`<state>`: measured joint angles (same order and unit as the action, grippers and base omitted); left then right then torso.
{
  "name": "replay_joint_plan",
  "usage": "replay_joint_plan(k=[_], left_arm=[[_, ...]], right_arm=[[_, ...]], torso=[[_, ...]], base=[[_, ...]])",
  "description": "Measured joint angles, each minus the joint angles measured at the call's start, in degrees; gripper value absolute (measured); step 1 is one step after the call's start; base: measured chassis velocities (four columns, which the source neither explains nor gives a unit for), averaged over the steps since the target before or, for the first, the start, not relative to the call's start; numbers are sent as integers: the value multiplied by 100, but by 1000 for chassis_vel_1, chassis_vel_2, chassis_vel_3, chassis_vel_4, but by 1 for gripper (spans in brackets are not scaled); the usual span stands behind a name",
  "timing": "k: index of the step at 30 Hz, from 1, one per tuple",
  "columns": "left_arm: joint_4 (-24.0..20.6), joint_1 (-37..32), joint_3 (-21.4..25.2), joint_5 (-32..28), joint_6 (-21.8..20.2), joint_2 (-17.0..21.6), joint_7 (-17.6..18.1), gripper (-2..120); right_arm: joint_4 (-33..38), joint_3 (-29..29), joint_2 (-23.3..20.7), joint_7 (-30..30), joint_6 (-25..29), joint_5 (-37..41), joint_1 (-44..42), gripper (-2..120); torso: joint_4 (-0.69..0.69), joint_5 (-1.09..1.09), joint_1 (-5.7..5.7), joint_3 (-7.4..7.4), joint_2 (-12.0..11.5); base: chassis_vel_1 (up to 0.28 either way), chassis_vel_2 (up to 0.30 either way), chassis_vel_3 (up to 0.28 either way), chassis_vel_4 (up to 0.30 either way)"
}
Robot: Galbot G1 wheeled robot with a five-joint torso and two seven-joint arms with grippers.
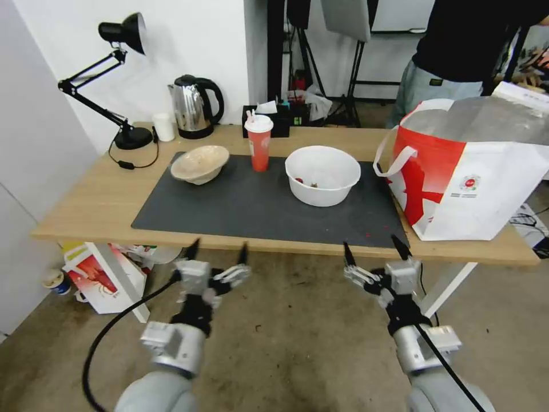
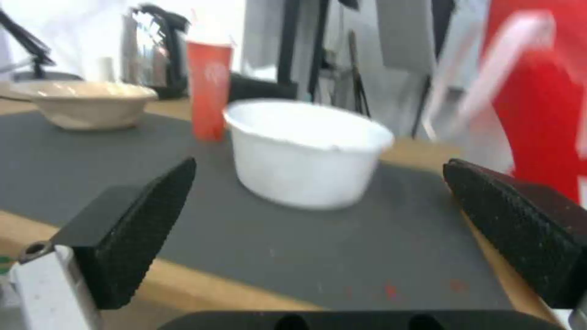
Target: Pick up the trash from the table and place it into the takeout bag.
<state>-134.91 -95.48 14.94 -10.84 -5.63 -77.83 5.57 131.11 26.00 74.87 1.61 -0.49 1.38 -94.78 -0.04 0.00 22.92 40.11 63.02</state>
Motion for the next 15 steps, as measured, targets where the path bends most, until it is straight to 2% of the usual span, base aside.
replay_joint_plan(k=[2,3,4,7,11,15], left_arm=[[-2,1,-55,-44,2,27,16,100],[-4,-15,-62,-49,18,27,18,100],[-4,-15,-62,-49,18,27,18,100],[-12,-57,-55,-50,48,26,11,100],[-15,-108,-46,-50,53,21,6,100],[-20,-156,-37,-45,47,11,5,100]], right_arm=[[-17,-183,-319,55,-20,53,237,100],[-45,-337,-611,111,-38,103,459,100],[-45,-337,-611,111,-38,103,459,100],[-66,-608,-1157,226,-62,196,828,100],[-64,-599,-1266,282,-60,231,901,100],[-57,-480,-1290,296,-59,303,979,100]], torso=[[4,1,0,0,0],[5,1,0,0,0],[5,1,0,0,0],[8,-2,0,0,0],[2,0,0,0,0],[3,0,0,0,0]], base=[[0,0,0,0],[0,0,0,0],[0,0,0,0],[0,0,0,0],[0,0,0,0],[0,0,0,0]])
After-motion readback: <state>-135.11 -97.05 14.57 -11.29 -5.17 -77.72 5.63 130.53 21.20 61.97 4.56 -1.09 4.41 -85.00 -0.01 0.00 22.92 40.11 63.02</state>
